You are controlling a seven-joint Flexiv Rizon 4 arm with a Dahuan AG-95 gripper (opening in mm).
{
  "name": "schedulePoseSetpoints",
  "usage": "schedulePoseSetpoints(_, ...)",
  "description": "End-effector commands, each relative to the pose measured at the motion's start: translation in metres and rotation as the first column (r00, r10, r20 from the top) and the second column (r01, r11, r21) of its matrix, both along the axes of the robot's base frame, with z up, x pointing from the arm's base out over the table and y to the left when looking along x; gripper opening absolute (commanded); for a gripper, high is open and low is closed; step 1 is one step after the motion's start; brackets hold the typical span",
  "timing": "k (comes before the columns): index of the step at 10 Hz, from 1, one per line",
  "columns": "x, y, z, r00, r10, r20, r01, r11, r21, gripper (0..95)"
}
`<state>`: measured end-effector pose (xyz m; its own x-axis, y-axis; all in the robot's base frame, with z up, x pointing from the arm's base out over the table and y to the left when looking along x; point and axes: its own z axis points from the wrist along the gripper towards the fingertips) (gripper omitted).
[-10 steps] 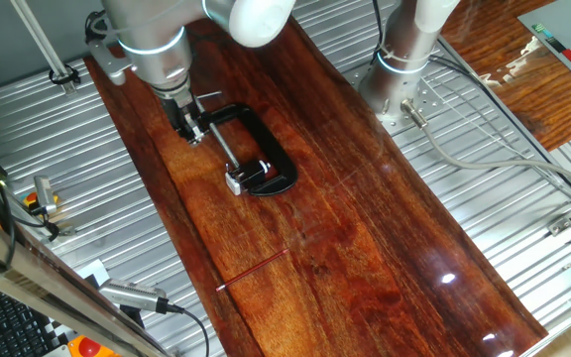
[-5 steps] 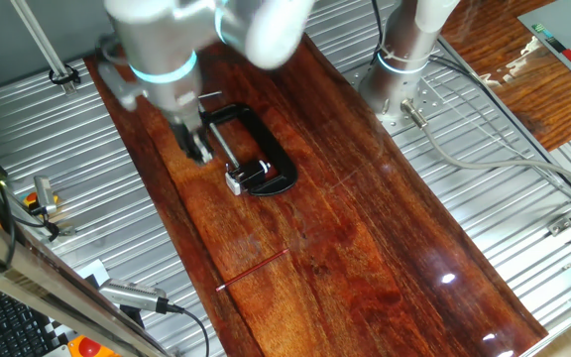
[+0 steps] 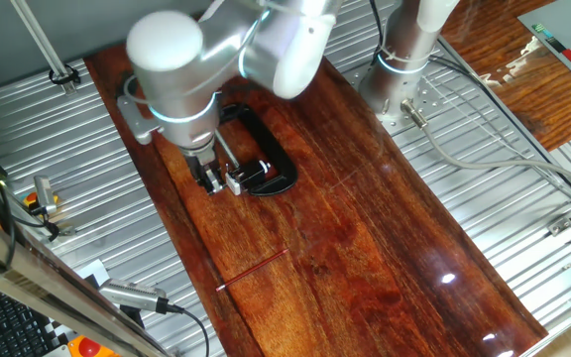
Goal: Insert the pencil into the pencil sharpener
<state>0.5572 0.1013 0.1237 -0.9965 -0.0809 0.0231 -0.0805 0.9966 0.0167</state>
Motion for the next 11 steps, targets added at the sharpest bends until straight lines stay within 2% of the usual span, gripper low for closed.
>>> schedulePoseSetpoints(1,-0.003,-0.001,0.001,0.979,0.2,-0.026,-0.2,0.98,0.008,0.0)
schedulePoseSetpoints(5,0.0,0.004,-0.002,0.987,0.157,-0.037,-0.157,0.988,0.01,0.0)
schedulePoseSetpoints(6,0.003,0.012,-0.006,0.989,0.141,-0.036,-0.141,0.99,0.009,0.0)
schedulePoseSetpoints(7,0.006,0.022,-0.011,0.992,0.118,-0.035,-0.118,0.993,0.011,19.0)
schedulePoseSetpoints(9,0.012,0.049,-0.024,0.997,0.068,-0.022,-0.068,0.998,0.01,19.0)
schedulePoseSetpoints(11,0.017,0.068,-0.031,0.999,0.031,-0.018,-0.031,0.999,0.009,19.0)
